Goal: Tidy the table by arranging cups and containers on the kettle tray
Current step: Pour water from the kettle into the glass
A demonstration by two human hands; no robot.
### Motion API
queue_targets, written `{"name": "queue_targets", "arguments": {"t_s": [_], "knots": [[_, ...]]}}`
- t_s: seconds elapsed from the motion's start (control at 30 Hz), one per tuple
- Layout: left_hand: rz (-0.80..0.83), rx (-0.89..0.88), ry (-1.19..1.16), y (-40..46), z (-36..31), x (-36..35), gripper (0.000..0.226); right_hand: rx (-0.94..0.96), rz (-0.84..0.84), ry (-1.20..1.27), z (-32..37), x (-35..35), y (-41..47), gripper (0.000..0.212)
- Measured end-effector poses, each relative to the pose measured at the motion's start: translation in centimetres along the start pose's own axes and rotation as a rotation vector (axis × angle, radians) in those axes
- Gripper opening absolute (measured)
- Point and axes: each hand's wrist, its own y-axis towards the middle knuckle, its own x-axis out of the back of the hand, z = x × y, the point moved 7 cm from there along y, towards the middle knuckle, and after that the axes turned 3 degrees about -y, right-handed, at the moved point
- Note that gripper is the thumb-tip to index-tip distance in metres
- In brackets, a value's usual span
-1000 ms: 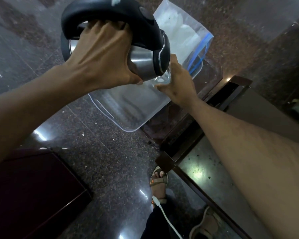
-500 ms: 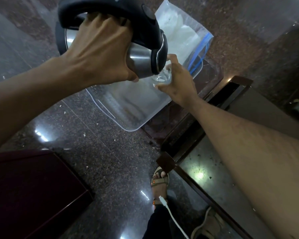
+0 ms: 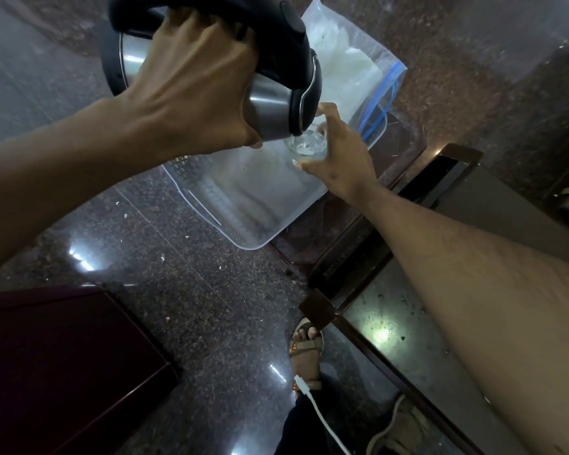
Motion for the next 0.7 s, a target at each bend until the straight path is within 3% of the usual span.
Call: {"name": "queue_targets", "arguments": {"t_s": [0.7], "knots": [[0.01, -0.02, -0.005, -0.11, -0.78, 0.32, 0.1, 0.013, 0.016, 0.041, 0.24, 0.08, 0.03, 0.077]]}}
